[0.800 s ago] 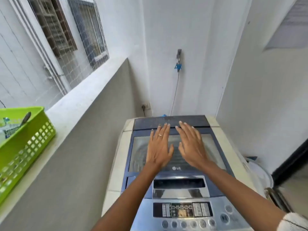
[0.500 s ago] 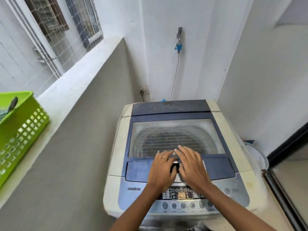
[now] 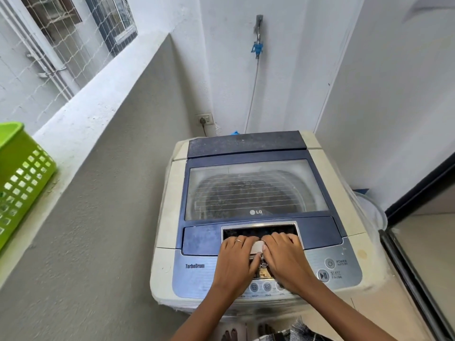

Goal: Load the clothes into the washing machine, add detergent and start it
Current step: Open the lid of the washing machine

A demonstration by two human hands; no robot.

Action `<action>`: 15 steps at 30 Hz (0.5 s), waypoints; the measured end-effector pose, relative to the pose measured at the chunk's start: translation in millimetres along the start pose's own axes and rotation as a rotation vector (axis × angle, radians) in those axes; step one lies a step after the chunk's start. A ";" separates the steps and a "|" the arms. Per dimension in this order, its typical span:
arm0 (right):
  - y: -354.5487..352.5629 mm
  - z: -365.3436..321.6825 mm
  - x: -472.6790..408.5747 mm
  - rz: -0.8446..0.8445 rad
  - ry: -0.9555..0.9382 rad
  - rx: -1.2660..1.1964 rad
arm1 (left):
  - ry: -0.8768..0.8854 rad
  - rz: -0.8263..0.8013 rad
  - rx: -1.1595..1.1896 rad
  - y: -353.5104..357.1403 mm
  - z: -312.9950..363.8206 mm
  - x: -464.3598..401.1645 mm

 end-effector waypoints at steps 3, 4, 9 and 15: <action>-1.9 -3.2 -5.4 -0.098 -0.002 -0.014 | -0.024 -0.125 -0.058 0.6 -0.9 -8.0; -3.3 -2.8 -7.0 -0.118 0.008 -0.027 | -0.040 -0.176 -0.066 1.3 -1.7 -9.9; -14.4 -2.1 -13.2 -0.166 0.043 -0.104 | -0.030 -0.210 -0.065 -5.8 0.4 -16.4; -43.9 -7.8 -24.3 -0.249 0.014 -0.125 | 0.034 -0.019 -0.059 -25.8 11.1 -27.6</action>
Point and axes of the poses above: each hand's wrist, its own x-axis away from the middle knuckle, its own y-axis out of the palm, z = x × y, the point moved 8 cm from there along -x, towards the middle knuckle, and after that the axes turned 12 degrees about z, right-handed, at the moved point
